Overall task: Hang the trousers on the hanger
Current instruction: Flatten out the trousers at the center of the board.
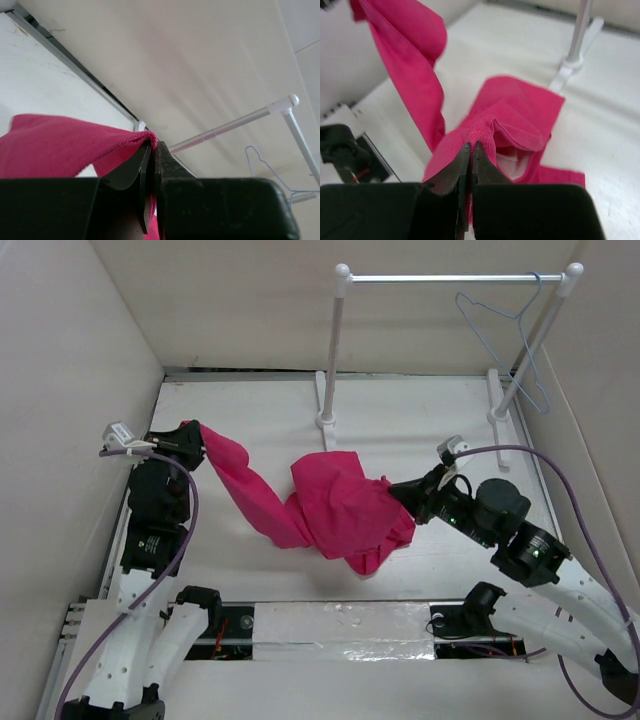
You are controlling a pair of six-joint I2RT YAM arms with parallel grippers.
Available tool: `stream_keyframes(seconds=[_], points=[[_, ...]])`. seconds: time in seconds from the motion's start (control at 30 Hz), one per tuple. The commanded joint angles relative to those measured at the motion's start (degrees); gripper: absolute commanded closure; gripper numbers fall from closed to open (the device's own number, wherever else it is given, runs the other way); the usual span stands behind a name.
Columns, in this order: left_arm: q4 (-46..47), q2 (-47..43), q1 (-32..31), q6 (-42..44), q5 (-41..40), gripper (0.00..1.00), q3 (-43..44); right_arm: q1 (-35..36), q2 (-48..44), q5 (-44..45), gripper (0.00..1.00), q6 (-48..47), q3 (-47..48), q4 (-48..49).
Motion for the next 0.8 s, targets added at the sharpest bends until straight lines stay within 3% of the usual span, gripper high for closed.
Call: stream_keyframes(seconds=[0.0, 0.2, 0.23, 0.33, 0.47, 0.6, 0.77], points=[[2.41, 1.45, 0.33, 1.33, -0.86, 1.0, 2.17, 0.68, -0.19, 4.49, 1.0, 0.05, 3.31, -0.55], [-1.09, 7.0, 0.33, 3.26, -1.19, 1.0, 10.96, 1.29, 10.77, -0.77, 1.0, -6.19, 25.63, -0.11], [-1.19, 6.56, 0.33, 3.35, -1.72, 1.0, 10.27, 2.34, 16.36, -4.52, 1.0, -6.64, 31.41, 0.32], [-1.1, 1.91, 0.33, 3.61, -3.39, 1.0, 7.28, 4.8, 26.84, -6.83, 1.0, -7.87, 40.75, 0.68], [-5.66, -2.23, 0.33, 6.5, -8.48, 1.0, 5.86, 5.6, 44.07, -8.95, 1.0, -9.54, 61.64, -4.04], [-6.9, -3.9, 0.33, 11.43, -14.29, 1.0, 8.58, 6.13, 40.27, -1.58, 1.0, -12.79, 64.78, -3.19], [-4.27, 1.45, 0.33, 14.95, -13.15, 1.0, 15.51, 6.13, 31.47, 1.6, 1.0, -14.38, 63.47, -4.77]])
